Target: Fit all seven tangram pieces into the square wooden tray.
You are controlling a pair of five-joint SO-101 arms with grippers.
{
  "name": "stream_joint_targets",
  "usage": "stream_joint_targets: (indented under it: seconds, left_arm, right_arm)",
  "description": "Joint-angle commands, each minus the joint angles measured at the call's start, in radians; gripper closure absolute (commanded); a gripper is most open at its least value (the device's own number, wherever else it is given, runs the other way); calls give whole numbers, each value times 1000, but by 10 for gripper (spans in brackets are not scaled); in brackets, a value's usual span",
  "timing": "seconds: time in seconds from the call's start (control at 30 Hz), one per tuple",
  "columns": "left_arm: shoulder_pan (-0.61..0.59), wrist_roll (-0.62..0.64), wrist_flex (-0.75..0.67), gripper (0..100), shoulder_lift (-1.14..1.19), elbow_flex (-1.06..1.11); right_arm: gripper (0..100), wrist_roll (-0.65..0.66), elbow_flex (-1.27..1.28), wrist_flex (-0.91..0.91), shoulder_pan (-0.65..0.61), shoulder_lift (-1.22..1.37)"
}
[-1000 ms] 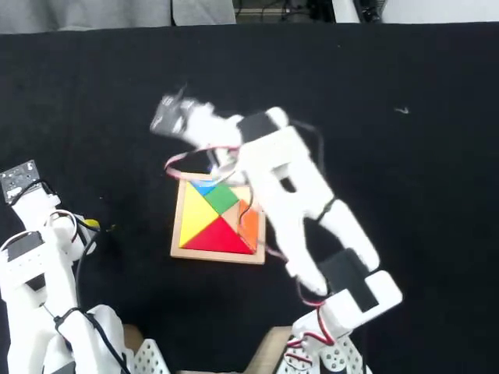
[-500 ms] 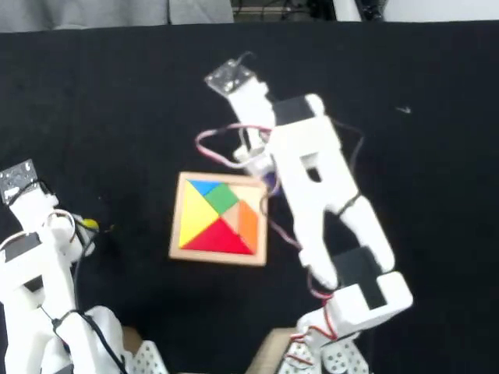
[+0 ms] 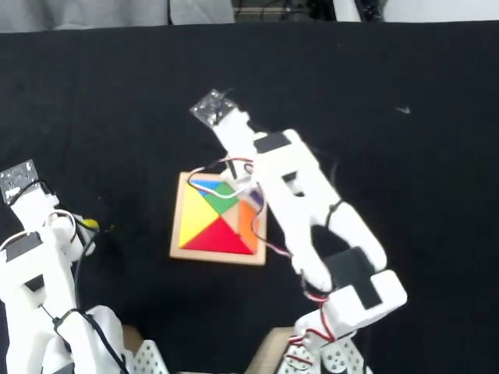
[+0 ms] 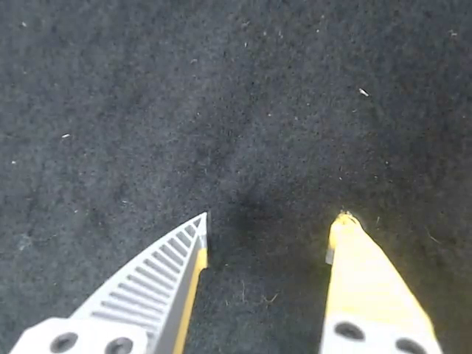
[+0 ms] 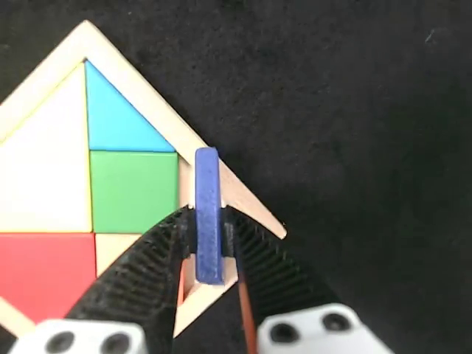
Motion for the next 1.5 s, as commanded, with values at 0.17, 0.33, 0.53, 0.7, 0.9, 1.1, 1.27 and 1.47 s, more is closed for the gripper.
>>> stream_joint_targets:
  seconds: [0.17,0.33,0.53,0.7,0.9,1.1,1.27,1.47]
  left_arm:
    - [1,3,-3,737,-21,-5]
    - [1,3,-3,737,-21,-5]
    - [31,3,-3,737,-21,-4]
    - [31,3,-3,737,-21,-4]
    - [31,3,-3,737,-21,-4]
    - [31,3,-3,737,-21,-4]
    - [31,3,-3,737,-21,-4]
    - [31,3,-3,737,-21,-4]
  right_arm:
    - [987,3,-74,12,-18,131]
    - [987,-6,-91,60,-23,111]
    - [987,-6,-68,57,-84,101]
    - [987,-46,-71,20,-97,101]
    - [987,-55,-71,0,-95,101]
    - [983,-58,-71,8,-98,101]
    - [868,-123,-81,43,-98,99]
    - [822,-112,-156,146,-91,93]
